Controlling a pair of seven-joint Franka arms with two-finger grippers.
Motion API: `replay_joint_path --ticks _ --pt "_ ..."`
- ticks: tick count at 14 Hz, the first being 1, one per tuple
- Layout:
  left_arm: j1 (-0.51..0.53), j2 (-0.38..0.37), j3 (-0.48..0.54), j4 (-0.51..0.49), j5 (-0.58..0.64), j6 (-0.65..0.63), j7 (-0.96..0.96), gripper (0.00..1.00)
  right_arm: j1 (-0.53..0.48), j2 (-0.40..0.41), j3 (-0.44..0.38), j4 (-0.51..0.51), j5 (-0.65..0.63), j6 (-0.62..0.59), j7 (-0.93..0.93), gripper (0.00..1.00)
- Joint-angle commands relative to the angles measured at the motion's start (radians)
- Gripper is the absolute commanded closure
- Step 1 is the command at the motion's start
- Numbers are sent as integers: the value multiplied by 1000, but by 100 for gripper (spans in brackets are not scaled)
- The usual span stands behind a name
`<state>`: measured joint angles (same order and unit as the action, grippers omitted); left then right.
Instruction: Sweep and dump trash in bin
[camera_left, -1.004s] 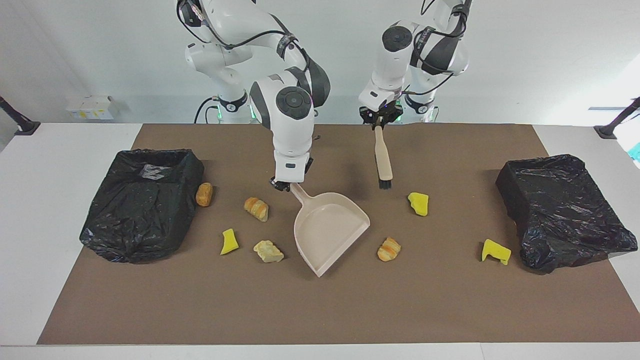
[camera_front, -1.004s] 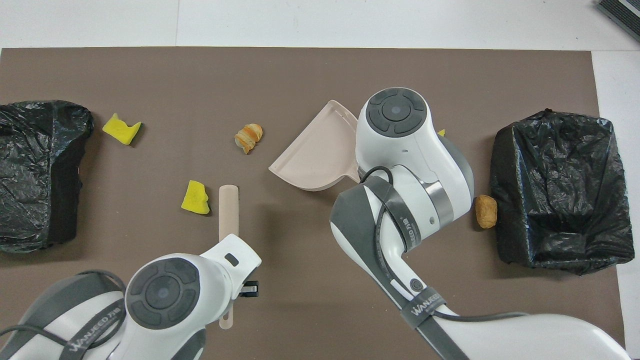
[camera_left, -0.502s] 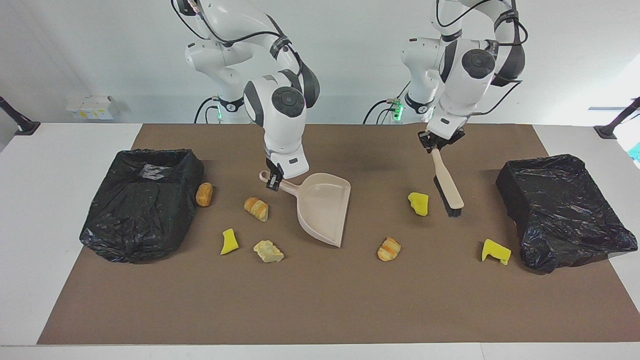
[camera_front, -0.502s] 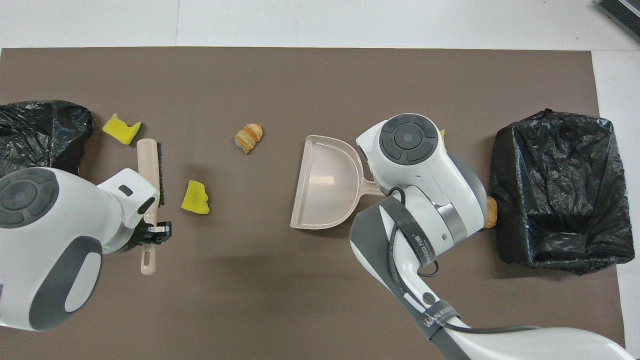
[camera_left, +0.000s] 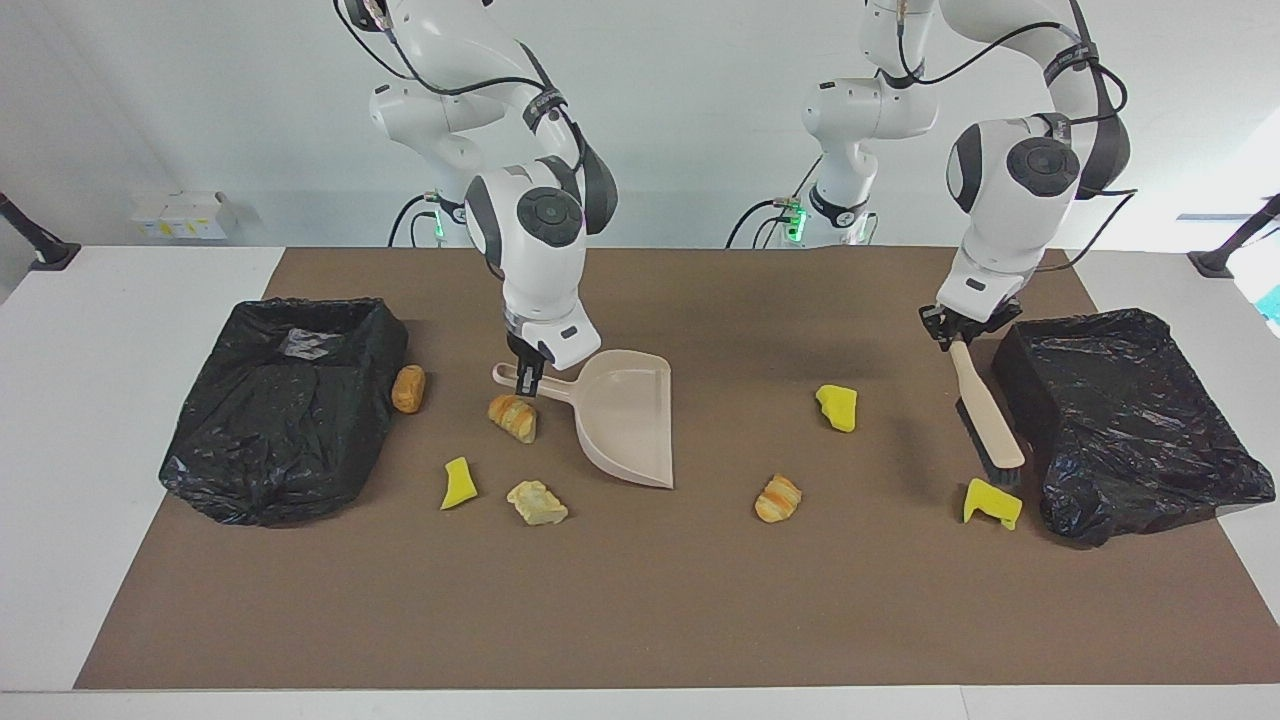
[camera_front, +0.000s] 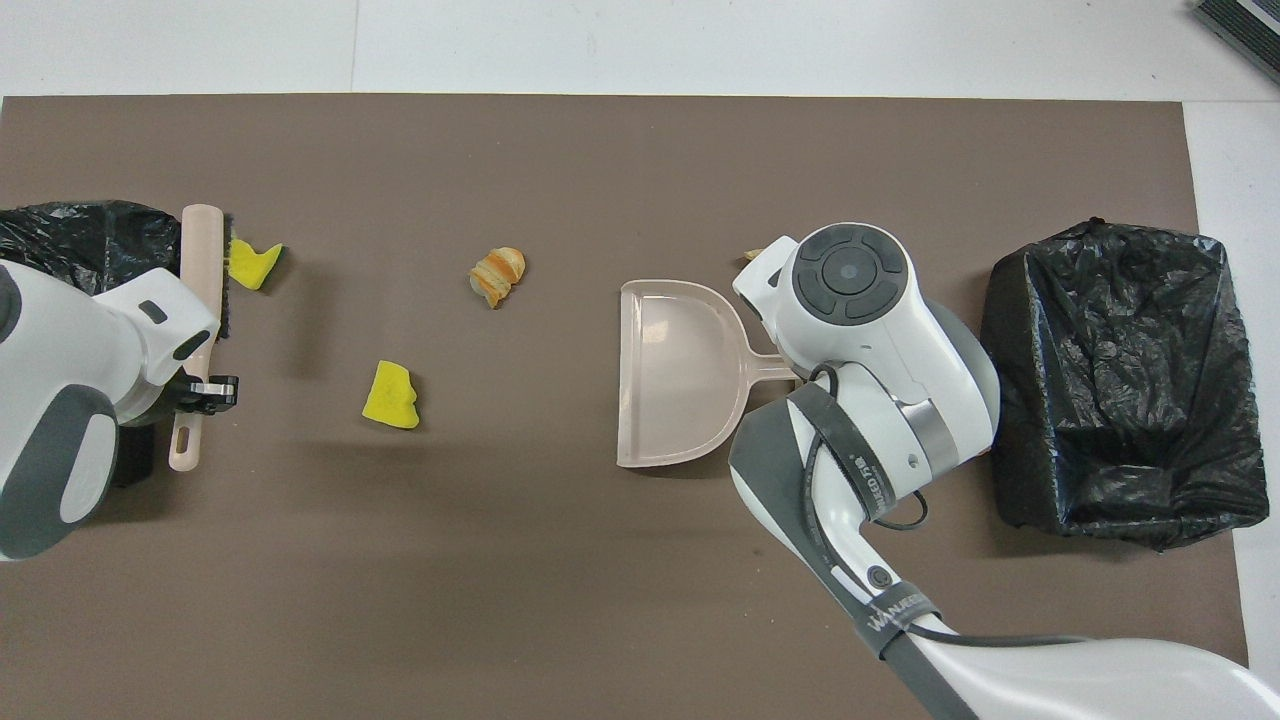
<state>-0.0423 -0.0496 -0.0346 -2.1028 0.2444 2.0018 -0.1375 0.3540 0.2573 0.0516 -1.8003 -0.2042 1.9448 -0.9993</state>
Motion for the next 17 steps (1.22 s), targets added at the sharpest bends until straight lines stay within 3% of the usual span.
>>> replay_joint_path --ticks 1,9,17 --pt "25 97 -13 75 88 37 6 100 -15 -29 10 -36 -23 22 -28 100" --pt "116 226 -13 103 142 155 52 100 -15 -29 10 -39 -23 23 -27 100" --pt "53 162 -25 -60 86 124 73 100 -13 -30 10 -48 -23 37 -27 100"
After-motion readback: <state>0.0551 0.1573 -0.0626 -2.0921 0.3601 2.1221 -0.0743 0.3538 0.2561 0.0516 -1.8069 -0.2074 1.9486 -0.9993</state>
